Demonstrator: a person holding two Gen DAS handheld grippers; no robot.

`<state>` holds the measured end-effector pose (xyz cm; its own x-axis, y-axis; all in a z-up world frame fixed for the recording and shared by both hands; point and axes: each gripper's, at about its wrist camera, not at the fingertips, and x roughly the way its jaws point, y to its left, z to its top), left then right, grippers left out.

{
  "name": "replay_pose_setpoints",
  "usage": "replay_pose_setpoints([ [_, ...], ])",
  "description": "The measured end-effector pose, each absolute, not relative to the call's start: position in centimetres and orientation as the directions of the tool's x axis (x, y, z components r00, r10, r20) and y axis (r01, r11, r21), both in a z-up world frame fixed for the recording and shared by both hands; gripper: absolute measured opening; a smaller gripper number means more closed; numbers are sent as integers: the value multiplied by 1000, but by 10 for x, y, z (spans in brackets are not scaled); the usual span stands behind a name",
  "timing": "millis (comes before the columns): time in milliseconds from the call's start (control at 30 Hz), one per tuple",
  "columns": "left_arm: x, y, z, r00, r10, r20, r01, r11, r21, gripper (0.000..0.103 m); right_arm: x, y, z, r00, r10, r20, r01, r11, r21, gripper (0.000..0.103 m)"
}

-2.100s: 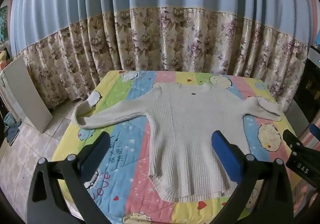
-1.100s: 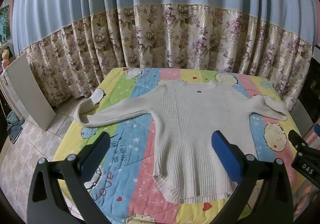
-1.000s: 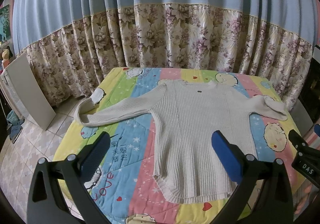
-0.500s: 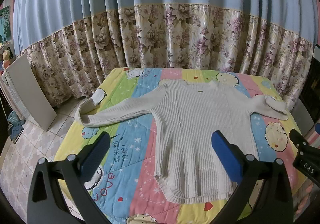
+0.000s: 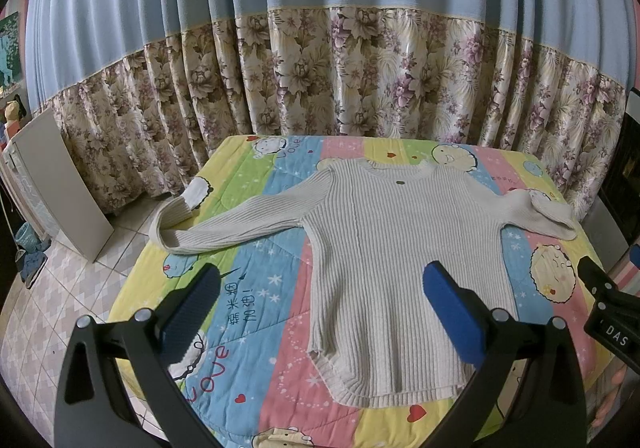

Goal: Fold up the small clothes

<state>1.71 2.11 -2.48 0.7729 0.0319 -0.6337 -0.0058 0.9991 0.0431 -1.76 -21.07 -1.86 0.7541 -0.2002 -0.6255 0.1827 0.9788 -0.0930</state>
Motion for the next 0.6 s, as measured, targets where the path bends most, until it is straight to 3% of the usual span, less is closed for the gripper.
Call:
replay_pose_setpoints([
  [600, 16, 23, -24, 769, 34, -638, -8, 999, 44, 101, -13, -203, -19, 750, -204, -629, 182, 978, -100, 100],
])
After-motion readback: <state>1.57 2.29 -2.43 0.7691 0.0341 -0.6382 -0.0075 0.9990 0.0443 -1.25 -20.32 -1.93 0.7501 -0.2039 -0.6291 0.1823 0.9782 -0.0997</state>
